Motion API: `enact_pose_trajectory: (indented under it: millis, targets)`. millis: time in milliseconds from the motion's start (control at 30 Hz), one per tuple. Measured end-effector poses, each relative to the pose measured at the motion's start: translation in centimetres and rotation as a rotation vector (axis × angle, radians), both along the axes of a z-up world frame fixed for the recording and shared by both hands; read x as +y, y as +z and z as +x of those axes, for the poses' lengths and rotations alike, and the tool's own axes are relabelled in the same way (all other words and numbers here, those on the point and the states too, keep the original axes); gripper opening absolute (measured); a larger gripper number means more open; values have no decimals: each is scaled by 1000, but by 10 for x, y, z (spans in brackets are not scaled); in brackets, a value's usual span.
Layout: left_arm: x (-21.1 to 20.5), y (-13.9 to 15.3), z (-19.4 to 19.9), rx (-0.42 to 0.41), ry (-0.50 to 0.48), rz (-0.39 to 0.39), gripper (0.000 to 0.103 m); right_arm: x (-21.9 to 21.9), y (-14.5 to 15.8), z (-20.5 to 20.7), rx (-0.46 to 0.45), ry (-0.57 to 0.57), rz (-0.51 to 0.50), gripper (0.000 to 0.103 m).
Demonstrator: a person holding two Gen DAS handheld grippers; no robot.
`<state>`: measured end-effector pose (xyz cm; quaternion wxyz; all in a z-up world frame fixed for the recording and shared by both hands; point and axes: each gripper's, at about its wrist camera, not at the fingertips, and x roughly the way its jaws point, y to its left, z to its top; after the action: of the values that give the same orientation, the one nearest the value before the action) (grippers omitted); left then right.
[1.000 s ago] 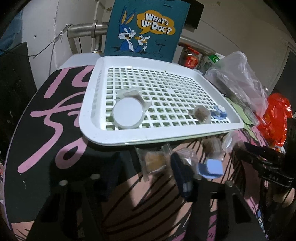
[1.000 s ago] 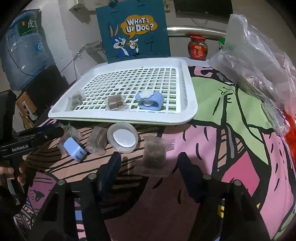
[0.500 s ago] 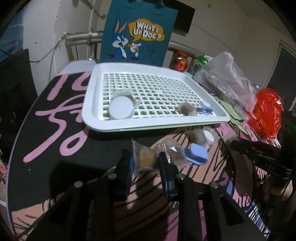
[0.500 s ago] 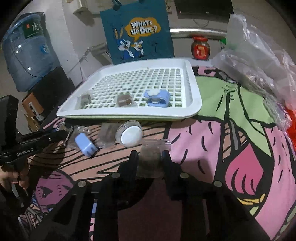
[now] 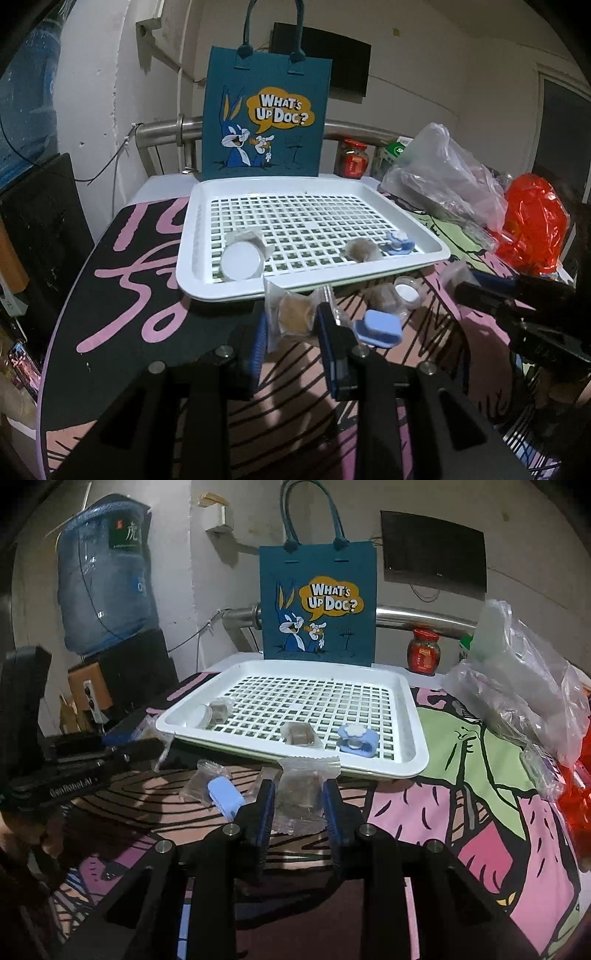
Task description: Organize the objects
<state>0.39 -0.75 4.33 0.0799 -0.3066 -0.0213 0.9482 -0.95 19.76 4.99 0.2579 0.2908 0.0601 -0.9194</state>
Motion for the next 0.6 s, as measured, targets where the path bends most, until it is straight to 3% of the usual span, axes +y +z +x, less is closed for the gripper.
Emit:
enact_pose_trajectory:
  millis: [600]
  targets:
    - [3,1,4,18,-10,-13,26,5,2,5,29,10,-28,26]
